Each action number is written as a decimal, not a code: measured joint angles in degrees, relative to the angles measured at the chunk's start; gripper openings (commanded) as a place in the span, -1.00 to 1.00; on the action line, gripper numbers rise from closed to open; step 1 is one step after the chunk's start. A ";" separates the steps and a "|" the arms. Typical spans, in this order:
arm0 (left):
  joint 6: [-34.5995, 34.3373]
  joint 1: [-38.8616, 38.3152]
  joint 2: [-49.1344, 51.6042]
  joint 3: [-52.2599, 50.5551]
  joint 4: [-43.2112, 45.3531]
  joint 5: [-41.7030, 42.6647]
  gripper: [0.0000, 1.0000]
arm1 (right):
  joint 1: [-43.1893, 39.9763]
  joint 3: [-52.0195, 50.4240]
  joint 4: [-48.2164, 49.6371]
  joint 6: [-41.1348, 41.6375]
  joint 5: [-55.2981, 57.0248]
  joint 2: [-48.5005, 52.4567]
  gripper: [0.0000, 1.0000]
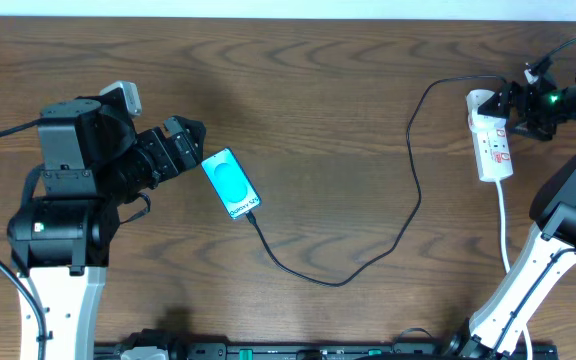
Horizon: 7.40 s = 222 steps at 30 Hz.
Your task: Plug charger to phone and switch on socket
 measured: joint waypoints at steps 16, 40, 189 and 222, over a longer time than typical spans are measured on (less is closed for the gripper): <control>0.00 0.00 0.46 0.00 -0.02 -0.02 0.85 | 0.28 0.07 0.07 0.28 0.22 2.86 0.98; 0.00 0.00 0.46 0.00 -0.02 -0.02 0.86 | 0.59 0.11 1.14 2.97 -0.11 2.86 0.99; 0.02 -2.01 -54.42 -53.90 55.12 -24.33 0.86 | 10.05 10.82 -18.78 22.67 36.48 -38.60 0.99; -1.31 2.05 -62.23 -66.55 33.27 -25.27 0.86 | 10.05 10.80 -18.78 22.67 36.61 -38.60 0.99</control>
